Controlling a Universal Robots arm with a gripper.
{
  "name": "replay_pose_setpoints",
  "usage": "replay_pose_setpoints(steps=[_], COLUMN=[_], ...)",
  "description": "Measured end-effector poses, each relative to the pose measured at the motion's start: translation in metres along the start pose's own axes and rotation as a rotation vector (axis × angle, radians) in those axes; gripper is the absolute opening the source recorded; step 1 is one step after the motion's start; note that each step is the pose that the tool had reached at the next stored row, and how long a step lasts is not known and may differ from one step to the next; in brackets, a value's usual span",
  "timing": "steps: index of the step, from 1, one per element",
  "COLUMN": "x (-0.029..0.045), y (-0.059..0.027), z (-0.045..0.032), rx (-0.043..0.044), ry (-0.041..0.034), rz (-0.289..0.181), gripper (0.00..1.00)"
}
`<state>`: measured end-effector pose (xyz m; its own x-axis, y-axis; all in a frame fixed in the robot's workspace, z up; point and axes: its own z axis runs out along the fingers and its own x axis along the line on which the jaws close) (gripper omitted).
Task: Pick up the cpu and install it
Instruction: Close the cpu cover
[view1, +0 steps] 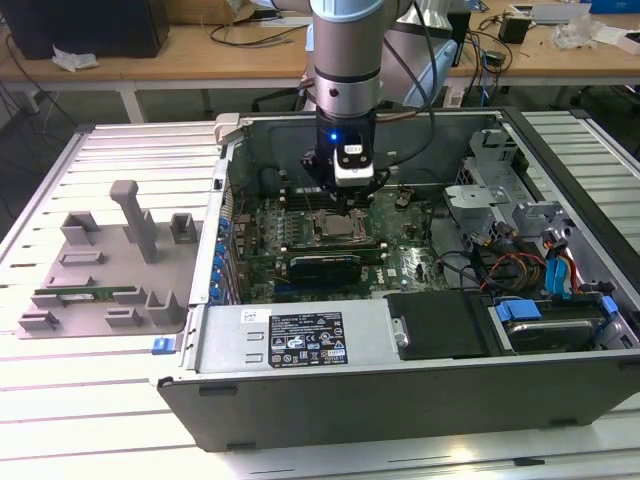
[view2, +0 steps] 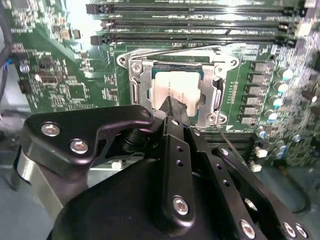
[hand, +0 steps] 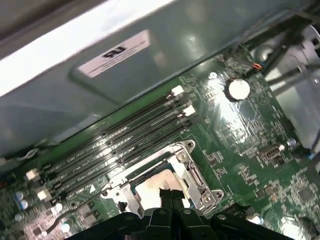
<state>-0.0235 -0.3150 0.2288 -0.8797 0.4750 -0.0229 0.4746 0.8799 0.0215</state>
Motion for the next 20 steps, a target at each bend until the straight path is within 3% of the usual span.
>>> replay_pose_setpoints(steps=[4,10,12,20], x=[0.0000,0.0001,0.0001,0.0001], y=[0.0000,-0.0001,-0.0001,-0.0001], z=[0.0005,0.0026,0.0027,0.0054], rx=[-0.0020,-0.0061,-0.0067,-0.0071], ry=[0.0018,0.0058,0.0065,0.0066], rz=[-0.085,-0.270,-0.310,-0.312], gripper=[0.11,0.11,0.11,0.11])
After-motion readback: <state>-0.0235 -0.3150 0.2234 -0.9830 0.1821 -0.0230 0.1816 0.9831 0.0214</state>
